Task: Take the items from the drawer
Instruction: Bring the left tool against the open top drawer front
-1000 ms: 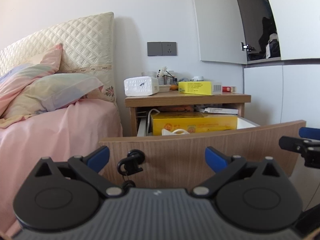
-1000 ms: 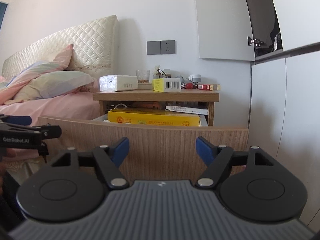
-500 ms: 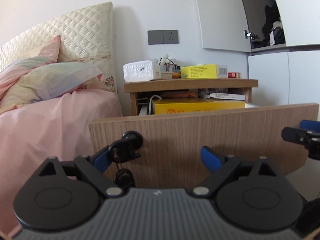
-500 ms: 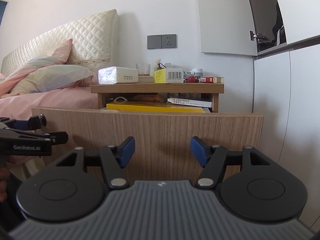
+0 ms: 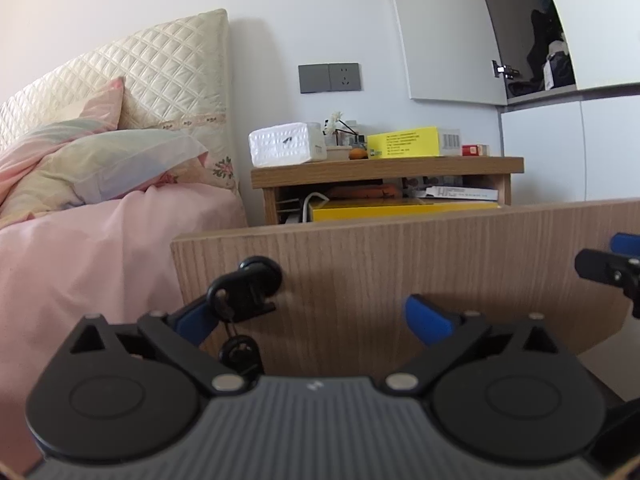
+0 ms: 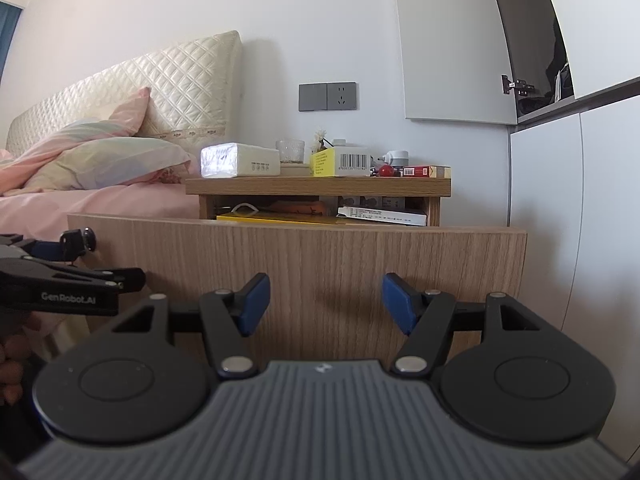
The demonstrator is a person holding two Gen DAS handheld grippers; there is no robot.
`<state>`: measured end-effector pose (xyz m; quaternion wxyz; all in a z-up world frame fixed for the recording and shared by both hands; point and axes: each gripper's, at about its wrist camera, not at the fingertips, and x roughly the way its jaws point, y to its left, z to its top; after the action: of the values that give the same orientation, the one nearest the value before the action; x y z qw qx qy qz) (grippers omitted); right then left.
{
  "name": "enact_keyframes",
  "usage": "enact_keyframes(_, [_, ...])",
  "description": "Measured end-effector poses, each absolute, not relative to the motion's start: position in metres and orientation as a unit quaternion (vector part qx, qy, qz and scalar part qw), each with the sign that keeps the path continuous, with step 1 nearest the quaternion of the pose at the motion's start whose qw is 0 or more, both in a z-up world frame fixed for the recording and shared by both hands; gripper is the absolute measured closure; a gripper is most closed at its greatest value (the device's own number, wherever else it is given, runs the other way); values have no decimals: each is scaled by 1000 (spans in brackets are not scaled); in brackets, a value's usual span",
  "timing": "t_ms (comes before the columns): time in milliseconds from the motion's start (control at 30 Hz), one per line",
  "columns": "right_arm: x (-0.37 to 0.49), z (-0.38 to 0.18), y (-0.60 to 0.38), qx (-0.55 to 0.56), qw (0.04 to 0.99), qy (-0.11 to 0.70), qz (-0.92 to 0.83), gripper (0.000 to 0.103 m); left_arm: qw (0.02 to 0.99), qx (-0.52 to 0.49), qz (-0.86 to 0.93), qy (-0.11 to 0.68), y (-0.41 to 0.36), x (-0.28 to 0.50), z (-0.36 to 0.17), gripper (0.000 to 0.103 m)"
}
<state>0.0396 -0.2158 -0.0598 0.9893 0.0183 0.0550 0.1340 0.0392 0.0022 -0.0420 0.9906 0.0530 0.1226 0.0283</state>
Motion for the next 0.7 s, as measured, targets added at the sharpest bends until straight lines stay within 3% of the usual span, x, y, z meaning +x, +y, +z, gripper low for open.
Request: enact_keyframes(700, [93,-55,-220,59,986,66,140,37,991,51,30,119,1,86,-41,1])
